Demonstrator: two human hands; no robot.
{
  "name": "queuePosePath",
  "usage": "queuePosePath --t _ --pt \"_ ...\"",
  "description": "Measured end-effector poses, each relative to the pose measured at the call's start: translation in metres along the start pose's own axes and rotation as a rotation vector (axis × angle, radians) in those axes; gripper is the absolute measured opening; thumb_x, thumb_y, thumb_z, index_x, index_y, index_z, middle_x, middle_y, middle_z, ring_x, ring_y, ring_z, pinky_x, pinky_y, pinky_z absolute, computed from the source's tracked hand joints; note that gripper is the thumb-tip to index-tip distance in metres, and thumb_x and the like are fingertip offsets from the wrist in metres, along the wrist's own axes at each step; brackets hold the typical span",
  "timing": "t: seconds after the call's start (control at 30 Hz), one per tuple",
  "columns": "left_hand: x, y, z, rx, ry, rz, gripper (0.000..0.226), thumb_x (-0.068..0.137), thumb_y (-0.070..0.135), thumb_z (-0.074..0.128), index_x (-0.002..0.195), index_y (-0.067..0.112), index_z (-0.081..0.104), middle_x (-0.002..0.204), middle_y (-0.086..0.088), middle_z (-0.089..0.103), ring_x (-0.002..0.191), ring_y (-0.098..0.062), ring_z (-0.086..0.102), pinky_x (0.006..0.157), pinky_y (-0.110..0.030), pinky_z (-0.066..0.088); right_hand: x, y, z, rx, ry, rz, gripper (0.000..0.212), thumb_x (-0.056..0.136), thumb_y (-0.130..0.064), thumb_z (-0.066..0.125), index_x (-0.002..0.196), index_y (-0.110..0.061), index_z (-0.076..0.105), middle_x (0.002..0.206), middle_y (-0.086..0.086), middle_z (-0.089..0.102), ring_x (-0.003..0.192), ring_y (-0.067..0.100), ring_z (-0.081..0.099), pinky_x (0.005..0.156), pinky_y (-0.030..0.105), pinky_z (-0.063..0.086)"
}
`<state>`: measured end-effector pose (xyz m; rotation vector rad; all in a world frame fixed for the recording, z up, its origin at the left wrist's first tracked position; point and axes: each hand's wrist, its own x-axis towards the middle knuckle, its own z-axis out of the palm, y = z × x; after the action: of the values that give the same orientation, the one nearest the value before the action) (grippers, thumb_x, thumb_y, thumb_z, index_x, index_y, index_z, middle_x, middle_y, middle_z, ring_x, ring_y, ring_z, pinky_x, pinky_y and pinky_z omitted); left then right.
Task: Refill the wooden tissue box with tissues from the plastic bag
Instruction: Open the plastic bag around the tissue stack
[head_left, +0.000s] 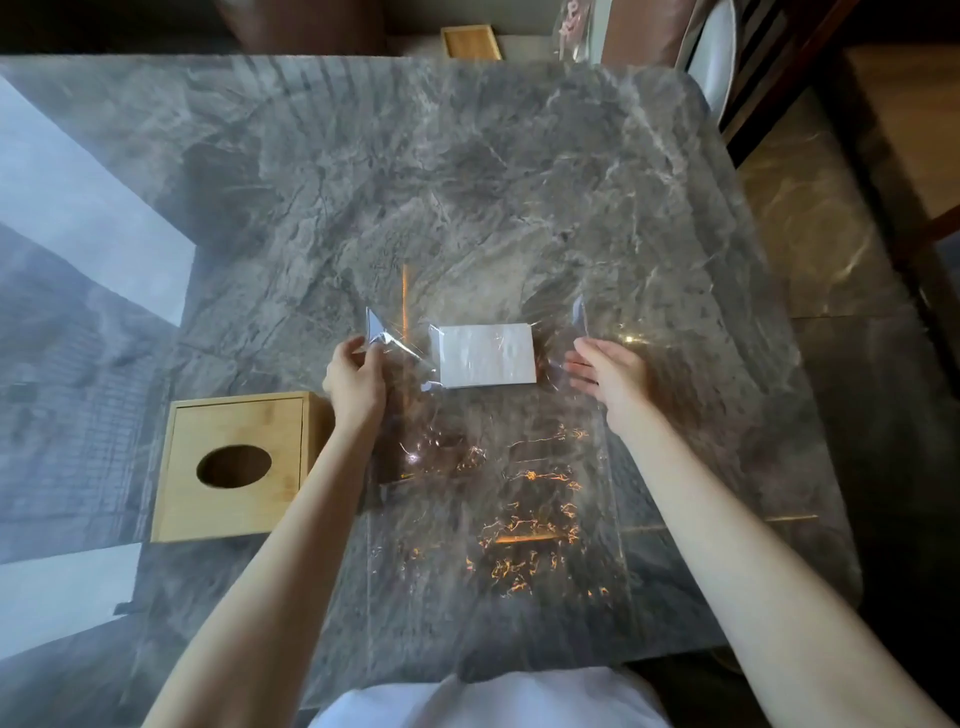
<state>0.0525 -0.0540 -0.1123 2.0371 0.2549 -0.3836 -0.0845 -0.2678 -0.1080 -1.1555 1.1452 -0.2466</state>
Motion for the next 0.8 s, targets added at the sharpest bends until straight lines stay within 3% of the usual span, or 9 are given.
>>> queuePosePath --t 0.13,0.23,0.33,0.4,0.47,0.53,0.63,0.73,0.8 --pt "0.009 0.002 0.002 0.03 0.083 -0.081 0.018 0.083 0.022 0.058 0.089 0.01 0.07 0.096 -0.016 0.072 0.095 -0.03 0.065 0.091 -0.042 0.049 0.006 -0.004 0.0 0.1 0.01 0.065 0.003 0.084 -0.007 0.063 0.081 -0.008 0.061 0.064 0.002 0.068 0.05 0.006 0.065 0.049 0.017 0.054" --pt "0.013 -0.005 0.004 0.006 0.119 -0.11 0.018 0.079 0.025 0.058 0.081 0.013 0.071 0.09 -0.016 0.074 0.09 -0.03 0.068 0.09 -0.043 0.051 0.008 -0.005 -0.002 0.073 -0.011 0.087 0.003 0.083 -0.004 0.062 0.085 -0.004 0.06 0.049 -0.003 0.068 0.048 0.006 0.065 0.05 0.018 0.055" --pt "0.009 0.003 0.007 -0.022 0.118 -0.161 0.02 0.078 0.023 0.053 0.082 0.011 0.067 0.085 -0.014 0.072 0.086 -0.03 0.066 0.088 -0.042 0.051 0.011 -0.012 -0.005 -0.029 -0.061 0.113 0.015 0.083 0.0 0.058 0.097 -0.003 0.06 0.065 0.005 0.07 0.049 0.009 0.066 0.052 0.021 0.055" --pt "0.008 0.013 0.006 -0.05 0.094 -0.173 0.025 0.08 0.023 0.052 0.092 0.007 0.066 0.08 -0.011 0.068 0.078 -0.025 0.063 0.081 -0.034 0.051 0.015 -0.021 -0.005 -0.099 -0.098 0.145 0.012 0.083 -0.005 0.058 0.094 -0.009 0.06 0.077 0.009 0.068 0.056 0.014 0.067 0.056 0.025 0.056" --pt "0.012 0.017 0.006 -0.086 0.072 -0.149 0.029 0.082 0.027 0.054 0.099 0.006 0.066 0.082 -0.011 0.066 0.078 -0.023 0.061 0.072 -0.031 0.049 0.02 -0.029 -0.003 -0.103 -0.121 0.151 0.004 0.084 -0.014 0.06 0.088 -0.013 0.06 0.079 0.009 0.068 0.059 0.016 0.067 0.056 0.025 0.056" --pt "0.016 0.02 0.006 -0.088 0.048 -0.129 0.023 0.082 0.028 0.056 0.092 0.01 0.068 0.081 -0.009 0.066 0.078 -0.024 0.062 0.066 -0.03 0.05 0.025 -0.031 0.0 -0.053 -0.125 0.123 0.006 0.084 -0.016 0.063 0.088 -0.012 0.061 0.076 0.008 0.07 0.055 0.013 0.068 0.053 0.022 0.056" --pt "0.021 0.02 0.006 -0.062 0.05 -0.14 0.014 0.08 0.028 0.06 0.078 0.016 0.068 0.079 -0.01 0.07 0.084 -0.029 0.067 0.08 -0.042 0.055 0.029 -0.028 0.003 -0.008 -0.119 0.083 0.004 0.084 -0.012 0.064 0.086 -0.011 0.062 0.061 -0.001 0.072 0.055 0.009 0.069 0.052 0.02 0.054" --pt "0.023 0.02 0.008 0.001 0.084 -0.118 0.018 0.083 0.025 0.059 0.088 0.01 0.069 0.095 -0.016 0.072 0.094 -0.03 0.065 0.09 -0.043 0.05 0.031 -0.027 0.003 0.056 -0.075 0.079 0.004 0.082 -0.01 0.065 0.085 -0.012 0.063 0.055 -0.004 0.071 0.054 0.008 0.068 0.051 0.019 0.054" --pt "0.02 0.02 0.01 -0.038 0.094 -0.108 0.018 0.084 0.024 0.058 0.089 0.01 0.067 0.098 -0.016 0.071 0.096 -0.031 0.065 0.091 -0.042 0.05 0.031 -0.025 0.003 0.086 -0.054 0.068 0.004 0.083 -0.009 0.065 0.086 -0.011 0.064 0.062 -0.001 0.072 0.056 0.009 0.069 0.054 0.02 0.055"
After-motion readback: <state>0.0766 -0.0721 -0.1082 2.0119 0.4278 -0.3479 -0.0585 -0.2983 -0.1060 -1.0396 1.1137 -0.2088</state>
